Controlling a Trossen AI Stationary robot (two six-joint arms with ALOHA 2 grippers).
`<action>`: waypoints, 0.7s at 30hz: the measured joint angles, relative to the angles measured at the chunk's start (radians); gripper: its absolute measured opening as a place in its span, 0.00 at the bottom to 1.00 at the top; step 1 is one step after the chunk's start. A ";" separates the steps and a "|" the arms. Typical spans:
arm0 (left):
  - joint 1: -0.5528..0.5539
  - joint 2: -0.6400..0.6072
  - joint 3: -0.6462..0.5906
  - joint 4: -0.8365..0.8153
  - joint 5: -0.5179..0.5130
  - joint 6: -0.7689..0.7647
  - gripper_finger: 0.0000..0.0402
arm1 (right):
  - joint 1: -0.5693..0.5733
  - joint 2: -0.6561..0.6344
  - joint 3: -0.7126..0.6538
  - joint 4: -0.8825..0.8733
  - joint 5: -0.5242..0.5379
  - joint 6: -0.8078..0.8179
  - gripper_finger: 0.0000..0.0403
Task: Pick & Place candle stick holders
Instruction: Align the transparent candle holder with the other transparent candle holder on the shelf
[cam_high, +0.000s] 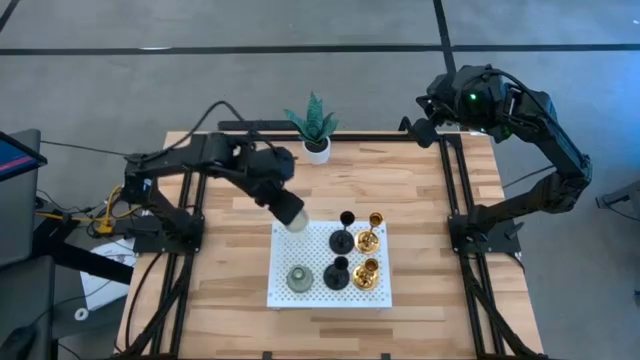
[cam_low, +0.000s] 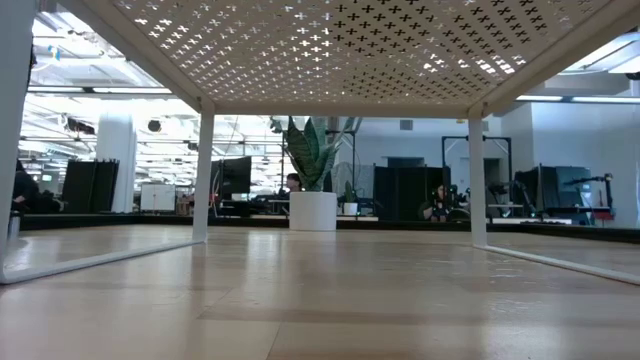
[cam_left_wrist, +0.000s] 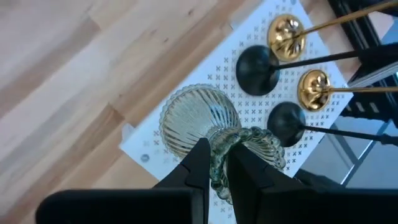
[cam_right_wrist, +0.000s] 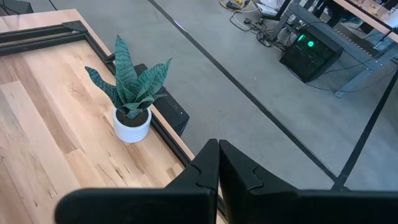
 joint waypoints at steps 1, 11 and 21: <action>-0.009 0.013 0.000 0.004 0.000 -0.007 0.08 | 0.000 0.000 0.000 0.000 0.000 0.000 0.00; -0.059 0.096 0.000 0.018 -0.004 -0.068 0.08 | -0.042 0.000 0.000 0.003 0.000 -0.001 0.00; -0.100 0.173 0.000 0.028 -0.004 -0.119 0.08 | -0.071 0.000 0.000 -0.032 0.000 -0.010 0.00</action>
